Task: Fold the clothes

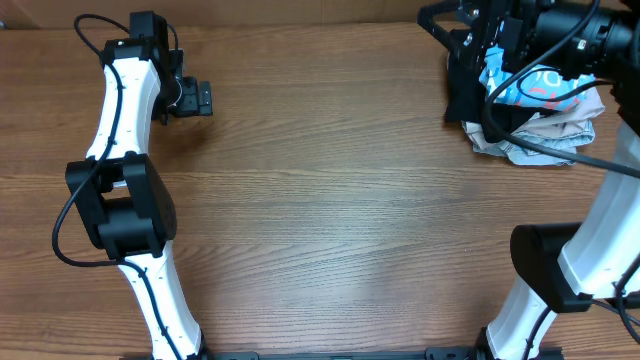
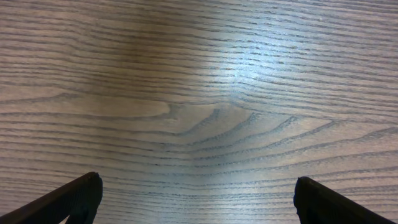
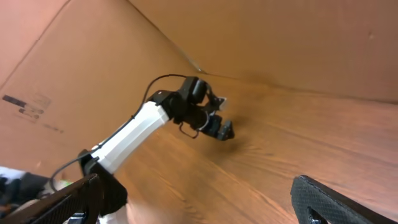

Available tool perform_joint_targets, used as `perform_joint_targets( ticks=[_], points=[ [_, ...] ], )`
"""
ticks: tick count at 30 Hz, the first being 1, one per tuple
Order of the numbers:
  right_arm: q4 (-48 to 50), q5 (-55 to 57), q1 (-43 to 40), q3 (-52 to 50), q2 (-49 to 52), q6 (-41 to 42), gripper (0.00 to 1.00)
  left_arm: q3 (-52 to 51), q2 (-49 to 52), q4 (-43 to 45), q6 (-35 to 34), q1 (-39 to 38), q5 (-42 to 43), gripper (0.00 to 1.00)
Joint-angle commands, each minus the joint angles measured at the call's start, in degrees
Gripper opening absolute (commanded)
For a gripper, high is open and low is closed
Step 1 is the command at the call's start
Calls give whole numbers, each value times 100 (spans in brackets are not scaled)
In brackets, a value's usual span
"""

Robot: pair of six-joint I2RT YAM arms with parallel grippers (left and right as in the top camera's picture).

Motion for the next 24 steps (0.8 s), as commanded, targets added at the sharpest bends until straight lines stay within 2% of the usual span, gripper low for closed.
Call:
perform_joint_targets(
  ticks=[1,5,10,13,20,24],
  points=[
    [7,1244,109,55,-522,-210,100,28,-24,0,-33,-42,7,100],
    [7,2791,385,11,-901,-210,100,28,-24,0,-33,-42,7,100],
    [9,3587,459,-654,-1528,-210,100,28,-24,0,-33,-42,7,100],
    [9,4028,459,-1556,-2057,-210,100,26,-24,0,-33,-42,7,100],
    [42,4183,393,-3853,-3414,-208,100,28,-24,0,-33,-42,7,100],
    [520,4183,96,-5167,-4188,-164,100,28,-24,0,-33,-42,7,100]
  ],
)
